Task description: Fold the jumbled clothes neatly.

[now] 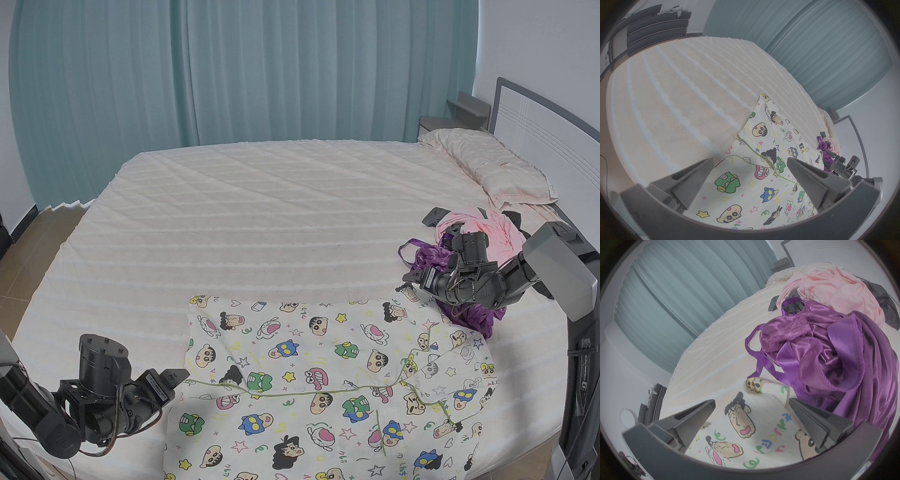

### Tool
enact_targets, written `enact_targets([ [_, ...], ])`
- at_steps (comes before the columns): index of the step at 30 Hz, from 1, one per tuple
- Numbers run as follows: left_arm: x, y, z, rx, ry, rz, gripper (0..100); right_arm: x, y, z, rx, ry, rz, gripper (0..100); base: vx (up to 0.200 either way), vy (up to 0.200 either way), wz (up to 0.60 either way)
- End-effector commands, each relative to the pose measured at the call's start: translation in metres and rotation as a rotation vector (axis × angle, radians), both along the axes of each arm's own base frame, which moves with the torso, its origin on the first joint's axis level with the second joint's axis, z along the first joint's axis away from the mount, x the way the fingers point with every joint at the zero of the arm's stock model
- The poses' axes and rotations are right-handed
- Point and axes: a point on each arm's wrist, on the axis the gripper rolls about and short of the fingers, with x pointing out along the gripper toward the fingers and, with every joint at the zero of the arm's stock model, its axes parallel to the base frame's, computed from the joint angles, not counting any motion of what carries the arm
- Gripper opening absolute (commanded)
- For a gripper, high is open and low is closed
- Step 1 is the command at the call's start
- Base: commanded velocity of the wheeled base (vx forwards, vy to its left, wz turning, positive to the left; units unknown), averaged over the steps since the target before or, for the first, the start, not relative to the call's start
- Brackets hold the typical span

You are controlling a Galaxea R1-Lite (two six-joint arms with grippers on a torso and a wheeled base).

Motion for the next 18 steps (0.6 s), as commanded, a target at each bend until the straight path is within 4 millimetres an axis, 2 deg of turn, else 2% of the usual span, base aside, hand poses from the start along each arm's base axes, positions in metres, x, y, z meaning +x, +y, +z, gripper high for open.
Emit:
enact_targets([
  [1,0.000,0.000,-0.001,0.001,0.005,-0.001,100,-0.003,0.000,-0.007,-0.017,0.020,0.014,100,0.000,0.000,0.00],
  [3,0.000,0.000,-0.001,0.002,0.006,-0.001,100,-0.004,0.000,-0.015,-0.039,0.033,0.033,100,0.000,0.000,0.00],
  [4,0.000,0.000,-0.001,0.002,0.006,-0.001,100,-0.004,0.000,-0.018,-0.051,0.037,0.042,0,0.000,0.000,0.00],
  [11,0.000,0.000,-0.002,0.002,0.009,-0.002,100,-0.011,-0.001,-0.021,-0.068,0.055,0.055,0,0.000,0.000,0.00],
  [16,0.000,0.000,-0.002,0.003,0.011,-0.002,100,-0.025,-0.004,-0.007,-0.070,0.048,0.063,0,0.000,0.000,0.00],
  [18,0.000,0.000,-0.002,0.002,0.009,-0.002,100,-0.036,-0.005,-0.001,-0.078,0.057,0.075,0,0.000,0.000,0.00],
])
